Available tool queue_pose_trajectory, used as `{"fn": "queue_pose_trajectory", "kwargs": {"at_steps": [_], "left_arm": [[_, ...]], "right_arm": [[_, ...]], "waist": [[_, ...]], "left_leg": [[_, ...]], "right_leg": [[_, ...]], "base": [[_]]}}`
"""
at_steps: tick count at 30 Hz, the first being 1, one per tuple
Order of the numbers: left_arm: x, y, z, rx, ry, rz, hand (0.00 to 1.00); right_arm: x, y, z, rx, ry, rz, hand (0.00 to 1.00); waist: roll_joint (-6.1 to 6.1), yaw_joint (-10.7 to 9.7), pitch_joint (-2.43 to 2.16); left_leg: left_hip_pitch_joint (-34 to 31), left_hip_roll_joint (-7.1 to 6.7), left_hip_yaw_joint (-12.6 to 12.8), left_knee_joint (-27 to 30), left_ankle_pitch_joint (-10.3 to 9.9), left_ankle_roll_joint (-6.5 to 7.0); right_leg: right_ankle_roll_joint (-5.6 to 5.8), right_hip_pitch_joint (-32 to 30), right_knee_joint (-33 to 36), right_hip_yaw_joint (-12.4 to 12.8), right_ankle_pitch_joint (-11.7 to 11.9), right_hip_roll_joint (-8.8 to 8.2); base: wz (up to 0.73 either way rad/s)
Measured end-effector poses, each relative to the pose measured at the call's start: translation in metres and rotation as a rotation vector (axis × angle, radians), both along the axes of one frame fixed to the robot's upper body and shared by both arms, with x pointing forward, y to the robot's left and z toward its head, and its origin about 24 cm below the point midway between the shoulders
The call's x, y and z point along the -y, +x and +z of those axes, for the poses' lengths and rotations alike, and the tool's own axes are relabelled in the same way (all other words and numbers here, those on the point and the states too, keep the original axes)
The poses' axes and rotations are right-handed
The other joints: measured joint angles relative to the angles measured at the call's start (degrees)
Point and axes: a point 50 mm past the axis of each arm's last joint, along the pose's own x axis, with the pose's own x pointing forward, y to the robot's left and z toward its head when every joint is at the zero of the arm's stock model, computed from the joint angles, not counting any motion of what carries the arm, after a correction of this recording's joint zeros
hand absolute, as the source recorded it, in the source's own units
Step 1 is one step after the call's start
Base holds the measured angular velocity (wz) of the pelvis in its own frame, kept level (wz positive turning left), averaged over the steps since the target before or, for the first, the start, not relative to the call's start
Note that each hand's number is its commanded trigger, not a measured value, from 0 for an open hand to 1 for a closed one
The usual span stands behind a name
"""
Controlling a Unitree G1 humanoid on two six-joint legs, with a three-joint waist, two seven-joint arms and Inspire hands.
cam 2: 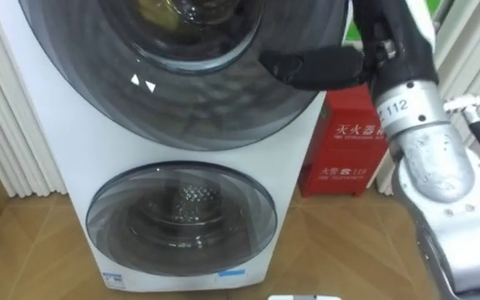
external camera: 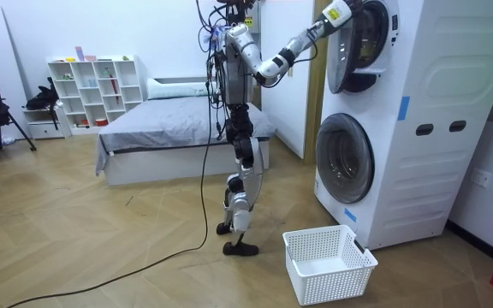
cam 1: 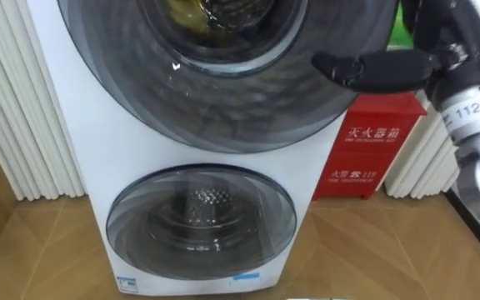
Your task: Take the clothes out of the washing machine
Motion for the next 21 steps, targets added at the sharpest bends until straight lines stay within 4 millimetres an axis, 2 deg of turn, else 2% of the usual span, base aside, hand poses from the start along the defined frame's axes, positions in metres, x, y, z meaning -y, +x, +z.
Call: {"fn": "queue_pose_trajectory", "kwargs": {"at_steps": [9, 11, 16, 21], "left_arm": [[0.0, -0.008, -0.001, -0.01, -0.001, 0.001, 0.0], [0.0, -0.009, -0.001, -0.011, 0.0, 0.001, 0.0], [-0.001, -0.007, 0.0, 0.004, 0.001, -0.004, 0.0], [-0.001, -0.006, -0.001, 0.006, 0.0, -0.008, 0.0]], "right_arm": [[-0.012, -0.018, 0.009, 0.083, -0.118, 0.032, 0.0], [-0.015, -0.022, 0.013, 0.1, -0.134, 0.059, 0.0], [-0.021, -0.03, 0.018, 0.14, -0.159, 0.111, 0.0], [-0.027, -0.039, 0.023, 0.153, -0.132, 0.209, 0.0]], "waist": [[-0.43, -0.2, -0.04], [-0.67, -0.8, -0.2], [-1.0, -1.5, -0.43], [-1.03, -1.5, -0.36]], "left_leg": [[0.3, 0.07, 1.1, 0.0, 0.0, -0.02], [0.0, 0.06, 1.1, 0.1, 0.0, -0.02], [-0.2, 0.06, 1.2, 0.1, 0.0, -0.03], [-0.1, 0.11, 1.3, 0.0, 0.0, -0.02]], "right_leg": [[-0.09, -0.2, 0.6, 0.4, 0.1, -0.03], [-0.1, -0.5, 0.7, 0.4, 0.1, -0.05], [-0.18, -0.8, 0.6, 0.6, 0.1, -0.01], [-0.18, -0.8, 0.7, 0.9, 0.1, 0.09]], "base": [[-0.03], [0.0], [-0.03], [-0.04]]}}
